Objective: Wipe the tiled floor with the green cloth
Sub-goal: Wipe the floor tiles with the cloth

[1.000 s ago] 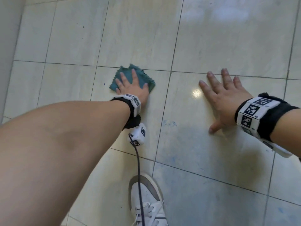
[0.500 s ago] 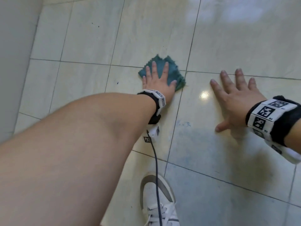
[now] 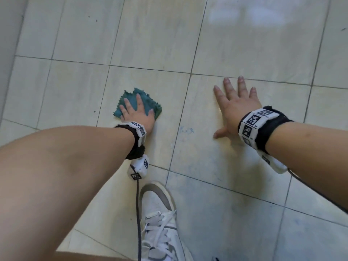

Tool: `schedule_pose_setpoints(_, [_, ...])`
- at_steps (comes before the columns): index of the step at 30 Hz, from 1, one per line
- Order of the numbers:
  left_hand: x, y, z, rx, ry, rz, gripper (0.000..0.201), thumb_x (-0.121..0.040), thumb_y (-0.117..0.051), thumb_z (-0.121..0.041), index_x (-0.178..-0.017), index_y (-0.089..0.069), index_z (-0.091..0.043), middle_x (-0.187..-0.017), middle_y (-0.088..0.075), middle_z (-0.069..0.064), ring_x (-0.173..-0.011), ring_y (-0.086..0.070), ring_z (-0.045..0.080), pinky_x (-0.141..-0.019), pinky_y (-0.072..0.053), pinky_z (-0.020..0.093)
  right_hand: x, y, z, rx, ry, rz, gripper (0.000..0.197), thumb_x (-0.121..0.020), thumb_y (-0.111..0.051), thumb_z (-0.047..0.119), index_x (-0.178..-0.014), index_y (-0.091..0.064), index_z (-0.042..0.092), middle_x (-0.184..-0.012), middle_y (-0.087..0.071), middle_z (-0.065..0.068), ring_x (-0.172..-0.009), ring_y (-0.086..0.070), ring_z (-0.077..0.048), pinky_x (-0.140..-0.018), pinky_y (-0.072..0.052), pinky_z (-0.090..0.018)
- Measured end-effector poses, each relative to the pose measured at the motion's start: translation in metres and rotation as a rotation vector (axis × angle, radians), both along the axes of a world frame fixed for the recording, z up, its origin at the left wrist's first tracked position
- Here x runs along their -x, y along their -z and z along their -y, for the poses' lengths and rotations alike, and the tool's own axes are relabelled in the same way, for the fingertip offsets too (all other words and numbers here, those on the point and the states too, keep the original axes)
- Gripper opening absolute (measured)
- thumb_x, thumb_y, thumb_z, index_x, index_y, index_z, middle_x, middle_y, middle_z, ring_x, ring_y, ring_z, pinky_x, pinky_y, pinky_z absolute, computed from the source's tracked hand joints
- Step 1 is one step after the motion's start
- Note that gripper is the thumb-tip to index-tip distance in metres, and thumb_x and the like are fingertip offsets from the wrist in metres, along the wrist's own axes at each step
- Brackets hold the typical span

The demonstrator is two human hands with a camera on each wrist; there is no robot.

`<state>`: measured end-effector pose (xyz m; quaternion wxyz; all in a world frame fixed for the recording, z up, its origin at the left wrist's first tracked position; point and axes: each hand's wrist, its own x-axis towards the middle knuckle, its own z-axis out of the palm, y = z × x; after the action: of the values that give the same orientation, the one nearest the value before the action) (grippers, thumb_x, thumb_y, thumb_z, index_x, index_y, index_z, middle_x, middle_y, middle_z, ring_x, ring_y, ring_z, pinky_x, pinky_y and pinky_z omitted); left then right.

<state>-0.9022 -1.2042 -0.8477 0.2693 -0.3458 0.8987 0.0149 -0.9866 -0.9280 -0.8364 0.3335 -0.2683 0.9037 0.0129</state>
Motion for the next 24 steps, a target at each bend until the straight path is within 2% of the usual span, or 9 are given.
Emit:
schedule_pose_setpoints(6, [-0.040,0.001,-0.093,-0.071,0.117,0.006,0.077,-0.101,-0.031,-0.053,-0.155,0.018,-0.027,-0.161,0.022,0.019,-0.148,0.017,0.041,-0.120,0.001,0.054,-0.013,0.002,-0.011,0.047,0.013,-0.007,0.134,-0.067,-0.067,0.079,-0.156,0.019,0.025,-0.162,0.028,-0.004,-0.149,0.022,-0.038,-0.121,-0.004,-0.060])
schedule_pose_setpoints(10, [-0.052,0.002,-0.159,-0.125,0.283,0.029,0.079,-0.100,-0.032,-0.053,-0.154,0.019,-0.027,-0.158,0.030,0.018,-0.145,0.025,0.041,-0.119,0.007,0.056,-0.010,0.003,-0.022,0.065,-0.036,-0.032,0.130,-0.071,-0.066,0.077,-0.157,0.015,0.023,-0.163,0.025,-0.005,-0.150,0.018,-0.038,-0.122,-0.006,-0.056])
schedule_pose_setpoints(13, [-0.060,0.002,-0.202,-0.178,0.392,0.063,0.081,-0.099,-0.034,-0.054,-0.154,0.019,-0.028,-0.156,0.034,0.017,-0.143,0.031,0.041,-0.119,0.009,0.058,-0.008,0.006,-0.028,0.076,-0.068,-0.072,0.126,-0.073,-0.070,0.068,-0.158,0.011,0.024,-0.165,0.020,-0.006,-0.151,0.014,-0.037,-0.123,-0.009,-0.054])
schedule_pose_setpoints(17, [-0.064,0.002,-0.215,-0.221,0.394,0.077,0.079,-0.099,-0.034,-0.056,-0.155,0.017,-0.032,-0.156,0.035,0.013,-0.143,0.033,0.037,-0.119,0.012,0.055,-0.007,0.009,-0.032,0.067,-0.096,-0.097,0.127,-0.071,-0.071,0.069,-0.157,0.011,0.024,-0.165,0.018,-0.006,-0.151,0.012,-0.037,-0.123,-0.010,-0.054])
schedule_pose_setpoints(19, [-0.064,0.002,-0.201,-0.210,0.348,0.066,0.078,-0.098,-0.033,-0.057,-0.154,0.017,-0.034,-0.157,0.034,0.011,-0.145,0.030,0.035,-0.120,0.010,0.053,-0.007,0.009,-0.032,0.061,-0.099,-0.094,0.130,-0.069,-0.069,0.075,-0.157,0.011,0.024,-0.165,0.019,-0.006,-0.151,0.012,-0.039,-0.122,-0.009,-0.055])
schedule_pose_setpoints(24, [-0.063,0.001,-0.145,-0.117,-0.081,0.028,0.076,-0.100,-0.030,-0.056,-0.154,0.019,-0.033,-0.160,0.027,0.013,-0.148,0.020,0.037,-0.120,0.003,0.052,-0.010,0.008,-0.029,0.049,-0.088,-0.068,0.134,-0.066,-0.067,0.080,-0.157,0.013,0.022,-0.164,0.021,-0.007,-0.150,0.015,-0.040,-0.122,-0.007,-0.057])
